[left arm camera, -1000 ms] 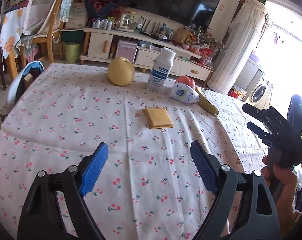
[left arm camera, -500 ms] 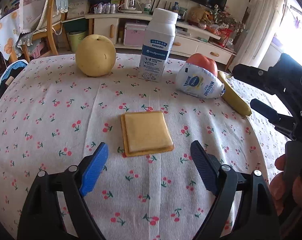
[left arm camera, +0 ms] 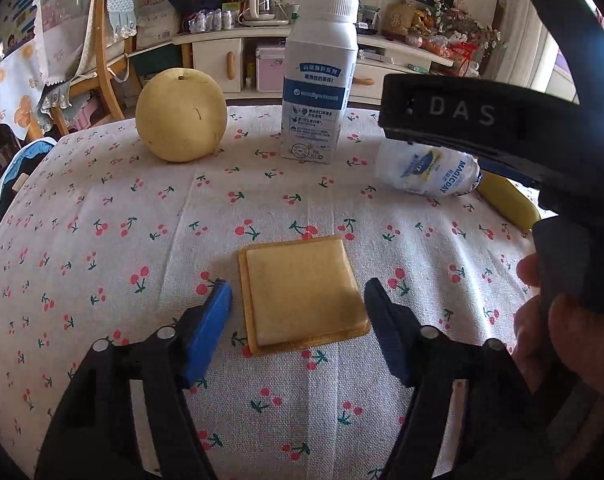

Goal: Collect trash
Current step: 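Grasp the white Magicday yogurt pouch with the right gripper while the left gripper approaches the gold packet, then grasp the gold square packet with the left gripper while the right gripper lifts the pouch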

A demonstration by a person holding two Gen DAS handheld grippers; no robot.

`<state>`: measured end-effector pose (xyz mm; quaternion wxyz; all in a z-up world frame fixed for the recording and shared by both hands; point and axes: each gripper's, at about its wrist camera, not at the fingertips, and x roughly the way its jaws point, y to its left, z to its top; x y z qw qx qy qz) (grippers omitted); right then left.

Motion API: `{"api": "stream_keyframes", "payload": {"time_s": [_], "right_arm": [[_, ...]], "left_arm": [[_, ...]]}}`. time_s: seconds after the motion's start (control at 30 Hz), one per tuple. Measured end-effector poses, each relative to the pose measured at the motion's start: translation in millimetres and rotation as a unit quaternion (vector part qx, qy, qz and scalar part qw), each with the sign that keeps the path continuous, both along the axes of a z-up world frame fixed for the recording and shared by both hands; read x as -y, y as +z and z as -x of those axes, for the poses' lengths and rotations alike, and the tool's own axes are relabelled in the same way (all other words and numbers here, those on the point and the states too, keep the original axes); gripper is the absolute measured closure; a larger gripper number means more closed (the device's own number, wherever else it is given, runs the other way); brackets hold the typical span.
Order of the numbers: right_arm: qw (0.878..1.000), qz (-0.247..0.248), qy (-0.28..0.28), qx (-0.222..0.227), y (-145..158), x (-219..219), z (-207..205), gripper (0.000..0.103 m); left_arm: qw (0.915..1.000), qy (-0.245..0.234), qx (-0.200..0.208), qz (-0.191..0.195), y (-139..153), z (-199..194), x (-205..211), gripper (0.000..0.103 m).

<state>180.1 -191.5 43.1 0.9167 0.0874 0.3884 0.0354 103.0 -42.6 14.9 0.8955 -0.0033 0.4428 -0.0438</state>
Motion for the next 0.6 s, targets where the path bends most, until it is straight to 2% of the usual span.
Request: {"api": "stream_keyframes", "payload": {"time_s": [0.13, 0.4, 0.47, 0.53, 0.6], "right_arm": [[1.0, 0.011, -0.014, -0.009, -12, 6, -5, 0.008], [0.999, -0.016, -0.008, -0.041, -33, 15, -10, 0.008], [0.999, -0.009, -0.01, -0.041, -32, 15, -7, 0.015], [0.999, 0.002, -0.011, -0.042, -31, 15, -4, 0.035], [0.999, -0.001, -0.013, -0.043, -30, 19, 0, 0.046]], "left_arm": [[1.0, 0.002, 0.001, 0.001, 0, -1, -1, 0.042], [0.9997, -0.001, 0.004, 0.025, 0, 1, -11, 0.042], [0.9996, -0.002, 0.004, 0.027, 0, 4, -14, 0.042], [0.9995, -0.006, 0.004, 0.03, 0, 6, -18, 0.042], [0.9994, -0.009, 0.004, 0.033, 0, 10, -21, 0.042]]}}
